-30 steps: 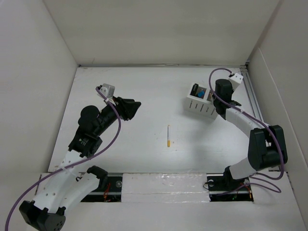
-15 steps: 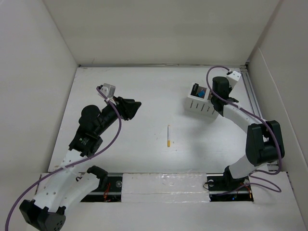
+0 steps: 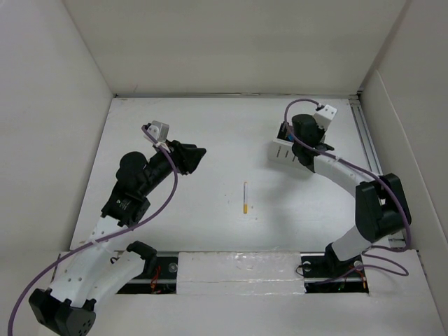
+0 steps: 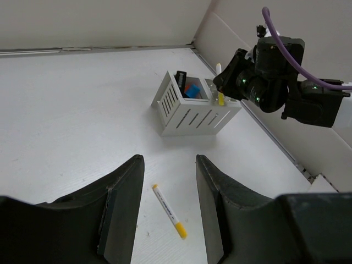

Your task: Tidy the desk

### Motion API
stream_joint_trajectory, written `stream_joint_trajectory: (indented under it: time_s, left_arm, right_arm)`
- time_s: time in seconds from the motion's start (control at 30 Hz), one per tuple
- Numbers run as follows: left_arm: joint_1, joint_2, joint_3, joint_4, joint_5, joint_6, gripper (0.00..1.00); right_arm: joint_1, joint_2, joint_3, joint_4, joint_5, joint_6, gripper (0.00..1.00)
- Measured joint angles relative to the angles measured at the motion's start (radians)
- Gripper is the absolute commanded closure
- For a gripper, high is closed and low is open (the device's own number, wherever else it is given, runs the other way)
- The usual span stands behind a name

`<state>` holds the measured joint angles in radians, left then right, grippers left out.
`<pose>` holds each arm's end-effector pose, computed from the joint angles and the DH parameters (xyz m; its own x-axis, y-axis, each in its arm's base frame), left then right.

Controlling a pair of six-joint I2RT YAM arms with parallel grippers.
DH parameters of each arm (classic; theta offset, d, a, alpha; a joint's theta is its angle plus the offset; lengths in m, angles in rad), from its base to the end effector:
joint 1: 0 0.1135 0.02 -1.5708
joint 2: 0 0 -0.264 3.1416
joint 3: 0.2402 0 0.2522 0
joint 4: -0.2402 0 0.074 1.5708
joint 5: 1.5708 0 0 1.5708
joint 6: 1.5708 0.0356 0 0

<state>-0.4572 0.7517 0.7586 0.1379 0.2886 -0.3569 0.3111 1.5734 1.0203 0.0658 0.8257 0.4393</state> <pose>0.1559 -0.0880 0.3711 -0.1148 -0.3168 -0.9415 0.6785 0.6672 -0.3072 0.3387 0.0814 0.2539 -0.2287 0.2294 -0.9461 0.5613 0.8251 0.0643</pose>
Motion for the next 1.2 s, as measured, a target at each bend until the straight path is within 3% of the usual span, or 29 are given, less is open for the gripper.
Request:
stream_joint_trajectory:
  time_s: [0.17, 0.53, 0.83, 1.2]
  left_arm:
    - [0.000, -0.004, 0.000, 0.000, -0.001, 0.000, 0.61]
    - [0.000, -0.029, 0.000, 0.000, -0.002, 0.000, 0.61]
    - [0.000, -0.029, 0.000, 0.000, -0.003, 0.000, 0.61]
    - [0.000, -0.025, 0.000, 0.000, -0.003, 0.000, 0.61]
  right_arm:
    - [0.064, 0.000, 0.000, -0.026, 0.079, 0.059, 0.98]
    - [0.070, 0.042, 0.076, -0.134, 0.216, 0.196, 0.97]
    - [0.026, 0.043, 0.078, -0.143, 0.275, 0.204, 0.95]
    - [0.012, 0.086, 0.087, -0.144, 0.305, 0.189, 0.85]
